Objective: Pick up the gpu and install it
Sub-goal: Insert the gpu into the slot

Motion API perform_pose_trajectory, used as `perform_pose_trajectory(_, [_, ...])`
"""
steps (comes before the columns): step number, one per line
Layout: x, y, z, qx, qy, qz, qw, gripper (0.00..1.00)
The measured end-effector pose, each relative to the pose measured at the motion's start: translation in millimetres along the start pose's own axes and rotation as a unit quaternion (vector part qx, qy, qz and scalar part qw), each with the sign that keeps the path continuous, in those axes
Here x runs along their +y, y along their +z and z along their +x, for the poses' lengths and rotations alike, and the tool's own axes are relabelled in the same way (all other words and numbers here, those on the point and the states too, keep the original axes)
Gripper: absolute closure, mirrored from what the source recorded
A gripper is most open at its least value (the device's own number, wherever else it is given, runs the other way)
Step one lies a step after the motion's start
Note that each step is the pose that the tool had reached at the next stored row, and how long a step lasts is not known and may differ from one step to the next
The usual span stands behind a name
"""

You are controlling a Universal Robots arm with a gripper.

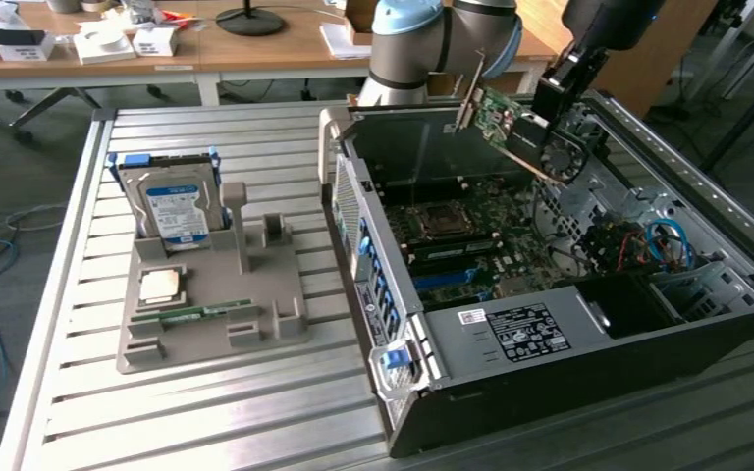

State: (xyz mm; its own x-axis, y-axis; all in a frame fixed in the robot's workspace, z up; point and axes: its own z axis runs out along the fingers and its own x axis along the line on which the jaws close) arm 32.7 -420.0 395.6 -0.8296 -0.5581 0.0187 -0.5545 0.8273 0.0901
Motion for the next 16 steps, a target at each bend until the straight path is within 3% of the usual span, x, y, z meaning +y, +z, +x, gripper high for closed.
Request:
perform_pose_trajectory(4, [0.0, 0.1, 0.0, 0.003, -0.033, 0.0006, 0.9995, 0.74])
perform_pose_trajectory(8, [0.0, 0.2, 0.0, 0.0058, -0.064, 0.0012, 0.9979, 0.74])
perform_pose_trajectory(16, [0.0, 0.3, 0.0, 0.0114, -0.125, 0.0023, 0.9921, 0.74])
